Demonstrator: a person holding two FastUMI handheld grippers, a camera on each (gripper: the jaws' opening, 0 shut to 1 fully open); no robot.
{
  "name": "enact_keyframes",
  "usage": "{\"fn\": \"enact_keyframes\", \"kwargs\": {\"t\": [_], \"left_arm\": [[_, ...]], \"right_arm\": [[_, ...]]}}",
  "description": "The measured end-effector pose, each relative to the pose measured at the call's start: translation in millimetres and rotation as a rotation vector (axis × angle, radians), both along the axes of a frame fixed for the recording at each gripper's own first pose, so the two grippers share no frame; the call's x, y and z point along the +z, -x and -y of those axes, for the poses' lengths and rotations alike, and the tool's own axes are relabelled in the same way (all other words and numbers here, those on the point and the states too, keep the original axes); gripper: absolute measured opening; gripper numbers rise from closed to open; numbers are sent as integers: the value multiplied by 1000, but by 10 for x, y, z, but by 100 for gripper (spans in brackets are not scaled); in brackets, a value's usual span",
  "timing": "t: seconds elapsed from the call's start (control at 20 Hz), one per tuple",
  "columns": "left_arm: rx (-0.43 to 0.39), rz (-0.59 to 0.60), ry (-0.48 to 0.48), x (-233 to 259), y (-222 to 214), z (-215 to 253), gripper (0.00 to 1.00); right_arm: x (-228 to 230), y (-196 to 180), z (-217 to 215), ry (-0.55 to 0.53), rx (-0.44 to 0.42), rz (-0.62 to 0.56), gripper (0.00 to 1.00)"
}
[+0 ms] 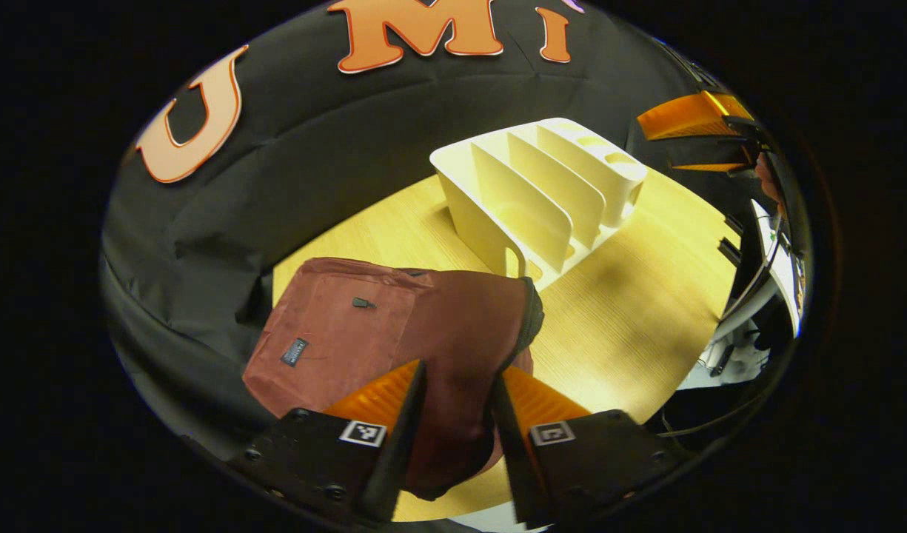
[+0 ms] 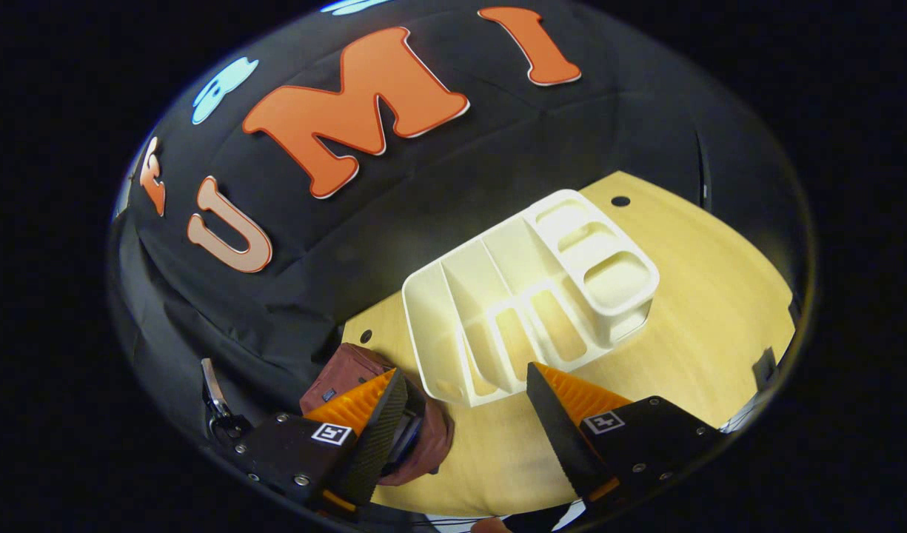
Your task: Open the schoolbag, grab two books from the bookshelf and put them into the schoolbag.
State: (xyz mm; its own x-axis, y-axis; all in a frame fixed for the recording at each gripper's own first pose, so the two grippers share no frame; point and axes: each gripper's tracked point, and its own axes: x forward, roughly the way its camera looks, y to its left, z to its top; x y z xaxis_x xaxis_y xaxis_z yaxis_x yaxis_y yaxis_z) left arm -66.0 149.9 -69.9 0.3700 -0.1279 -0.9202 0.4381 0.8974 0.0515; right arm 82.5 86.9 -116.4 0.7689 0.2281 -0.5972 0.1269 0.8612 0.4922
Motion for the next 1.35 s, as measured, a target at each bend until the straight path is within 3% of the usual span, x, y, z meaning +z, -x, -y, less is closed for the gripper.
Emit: {"fn": "enact_keyframes", "kwargs": {"t": [0.1, 0.15, 0.2, 0.3, 0.35, 0.85, 1.05, 1.35], "left_arm": [[43, -1, 15, 41, 37, 89, 78], [56, -2, 32, 69, 49, 160, 80], [76, 16, 40, 126, 28, 230, 89], [108, 68, 61, 264, -36, 436, 82], [123, 90, 70, 343, -47, 521, 98], [279, 488, 192, 1535, -702, 1500, 99], [304, 665, 207, 2118, -853, 1692, 98], [367, 928, 230, 2651, -872, 1796, 97]], "right_arm": [[124, -20, 149, 42, 13, 41, 97], [182, -27, 210, 55, 18, 56, 97], [245, -47, 275, 72, 25, 82, 97], [355, -77, 446, 125, 34, 128, 97], [415, -78, 534, 158, 39, 150, 97], [1178, -67, 1040, 405, 63, 442, 97], [1459, -20, 1055, 445, 54, 551, 97], [1645, 105, 1099, 414, 0, 642, 96]]}}
